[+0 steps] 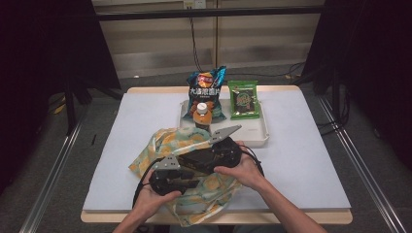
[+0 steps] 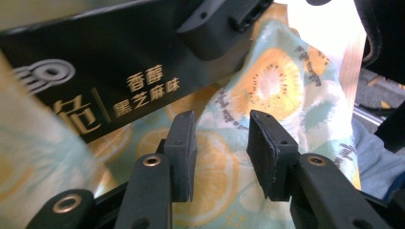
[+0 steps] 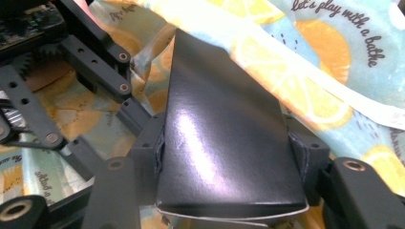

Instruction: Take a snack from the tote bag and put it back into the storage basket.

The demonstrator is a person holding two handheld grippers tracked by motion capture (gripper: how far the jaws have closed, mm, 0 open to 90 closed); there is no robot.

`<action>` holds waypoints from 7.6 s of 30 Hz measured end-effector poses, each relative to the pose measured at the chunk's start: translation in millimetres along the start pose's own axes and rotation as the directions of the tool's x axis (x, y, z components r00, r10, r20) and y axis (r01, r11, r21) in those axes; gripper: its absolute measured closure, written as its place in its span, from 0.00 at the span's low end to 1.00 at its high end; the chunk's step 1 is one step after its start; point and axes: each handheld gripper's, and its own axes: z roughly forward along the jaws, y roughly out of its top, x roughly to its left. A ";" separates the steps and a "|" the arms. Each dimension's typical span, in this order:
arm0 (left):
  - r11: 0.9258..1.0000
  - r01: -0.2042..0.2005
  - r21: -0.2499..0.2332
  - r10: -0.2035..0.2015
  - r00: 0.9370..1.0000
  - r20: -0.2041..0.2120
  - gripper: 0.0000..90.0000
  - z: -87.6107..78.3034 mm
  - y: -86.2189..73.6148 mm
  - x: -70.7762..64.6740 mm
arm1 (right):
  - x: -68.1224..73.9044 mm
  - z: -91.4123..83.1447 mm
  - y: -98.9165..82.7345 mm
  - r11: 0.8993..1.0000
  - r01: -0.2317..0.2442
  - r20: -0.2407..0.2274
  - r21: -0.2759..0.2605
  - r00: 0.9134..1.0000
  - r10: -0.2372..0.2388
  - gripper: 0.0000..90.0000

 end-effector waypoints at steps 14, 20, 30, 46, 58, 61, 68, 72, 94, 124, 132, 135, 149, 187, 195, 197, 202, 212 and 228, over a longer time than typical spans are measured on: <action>0.998 -0.064 0.005 0.064 0.996 0.054 0.81 16.6 9.3 -15.8 | 0.3 5.2 4.8 1.000 -0.016 -0.006 0.004 1.000 0.016 0.48; 0.999 -0.043 -0.005 0.043 0.998 0.038 1.00 5.2 5.7 -7.5 | 1.1 -3.4 3.2 1.000 -0.011 -0.002 0.002 1.000 0.011 0.48; 0.982 -0.022 -0.188 0.018 1.000 -0.022 0.76 -47.3 14.3 -1.1 | 1.1 -8.0 -6.1 1.000 -0.015 -0.001 0.013 1.000 0.016 0.48; 0.978 0.010 -0.209 -0.054 0.978 -0.203 0.48 -59.4 4.7 37.0 | 6.1 -6.8 -16.6 1.000 -0.003 -0.007 0.020 1.000 0.003 0.48; 0.990 -0.017 -0.141 -0.017 0.971 -0.237 0.43 -41.7 6.9 35.1 | 13.0 -6.4 -18.7 0.999 0.025 -0.011 0.029 1.000 -0.025 0.48; 0.988 -0.019 -0.156 -0.016 0.975 -0.220 0.61 -44.5 6.6 36.0 | 11.7 -7.7 -19.9 0.999 0.025 0.000 0.026 1.000 -0.025 0.48; 0.985 -0.011 -0.171 -0.017 0.987 -0.160 0.97 -47.9 6.6 36.3 | 10.1 -12.3 -22.0 0.999 0.025 -0.005 0.022 1.000 -0.025 0.48; 0.983 0.000 -0.186 -0.029 0.988 -0.155 1.00 -52.0 6.5 39.0 | 8.9 -15.5 -22.7 1.000 0.024 -0.005 0.017 1.000 -0.024 0.48; 0.965 0.072 -0.251 -0.124 0.973 -0.194 1.00 -73.9 -5.8 54.5 | 15.3 -33.9 -34.2 0.999 0.037 0.000 0.012 0.999 -0.037 0.48; 0.978 0.163 -0.128 -0.186 0.962 -0.200 1.00 -71.4 -36.7 83.0 | 21.5 -44.5 -32.0 0.998 0.055 -0.007 -0.031 0.998 -0.055 0.48; 0.980 0.151 -0.130 -0.173 0.969 -0.179 1.00 -71.2 -33.7 71.8 | 20.1 -47.8 -25.9 0.996 0.054 -0.003 -0.071 0.999 -0.054 0.48; 0.983 0.143 -0.116 -0.162 0.970 -0.179 1.00 -71.4 -33.2 65.6 | 20.5 -49.6 -23.5 0.995 0.047 -0.003 -0.085 0.999 -0.047 0.48; 0.980 0.170 -0.105 -0.188 0.963 -0.193 1.00 -78.2 -50.7 66.7 | 27.8 -53.1 -6.0 0.989 0.069 -0.026 -0.133 0.997 -0.073 0.48; 0.971 0.104 -0.214 -0.146 0.971 -0.188 0.50 -82.1 -40.1 44.0 | -6.2 -88.6 -0.3 0.985 0.047 -0.005 -0.167 0.999 -0.048 0.48; 0.965 0.113 -0.237 -0.162 0.966 -0.200 0.36 -83.5 -39.0 42.6 | -15.0 -103.9 0.2 0.983 0.055 0.032 -0.173 0.998 -0.050 0.48; 0.964 0.109 -0.242 -0.159 0.967 -0.200 0.36 -84.3 -38.7 41.6 | -18.1 -107.4 -0.6 0.984 0.050 0.040 -0.173 0.998 -0.044 0.48; 0.962 0.101 -0.252 -0.156 0.965 -0.210 0.30 -85.8 -37.9 39.9 | -22.7 -117.8 -3.3 0.983 0.051 0.050 -0.178 0.998 -0.042 0.48; 0.961 0.110 -0.253 -0.165 0.965 -0.204 0.13 -85.4 -37.5 41.5 | -32.9 -141.3 -11.6 0.983 0.055 0.085 -0.172 0.996 -0.040 0.48; 0.952 0.117 -0.281 -0.178 0.964 -0.199 0.09 -92.2 -36.4 43.2 | -67.2 -168.0 -26.7 0.988 -0.005 0.146 -0.156 0.989 0.028 0.48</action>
